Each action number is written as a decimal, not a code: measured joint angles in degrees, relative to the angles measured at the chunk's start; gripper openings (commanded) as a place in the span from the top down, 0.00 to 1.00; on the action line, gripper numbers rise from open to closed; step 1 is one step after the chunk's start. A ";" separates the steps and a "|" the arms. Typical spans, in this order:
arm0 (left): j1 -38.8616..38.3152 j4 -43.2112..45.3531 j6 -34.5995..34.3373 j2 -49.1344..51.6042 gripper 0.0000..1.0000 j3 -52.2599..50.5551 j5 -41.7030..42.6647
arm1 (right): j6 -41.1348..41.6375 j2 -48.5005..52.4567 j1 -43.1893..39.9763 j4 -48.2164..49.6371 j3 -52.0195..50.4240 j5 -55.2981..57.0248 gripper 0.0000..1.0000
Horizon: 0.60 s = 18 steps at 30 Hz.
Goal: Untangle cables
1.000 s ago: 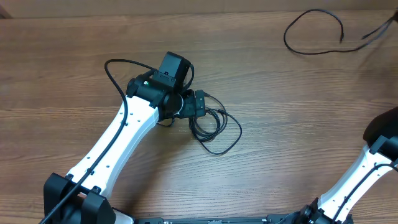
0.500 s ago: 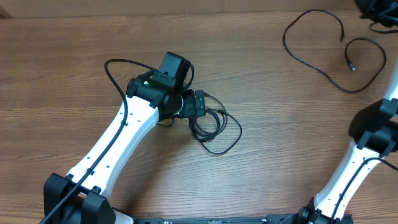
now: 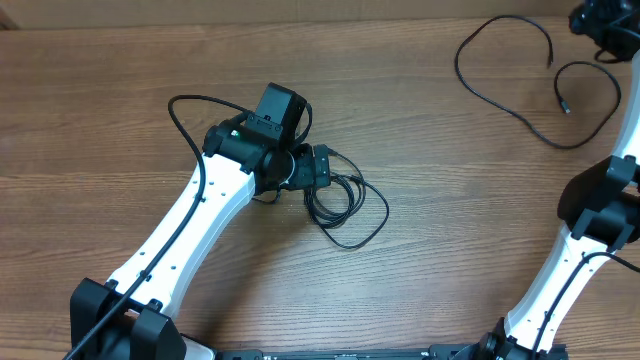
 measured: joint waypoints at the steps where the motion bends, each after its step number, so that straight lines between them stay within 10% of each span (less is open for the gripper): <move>1: 0.00 -0.02 0.00 0.00 0.01 0.00 0.00 | 0.04 0.00 -0.04 0.79 -1.44 1.36 0.13; 9: 0.00 -0.02 0.00 0.00 0.00 0.00 0.00 | 0.09 0.00 -0.04 8.98 -12.07 5.07 0.03; 18: 0.00 0.00 0.00 0.00 0.00 0.00 -0.02 | -4.09 0.00 -0.04 18.16 -24.13 6.38 0.23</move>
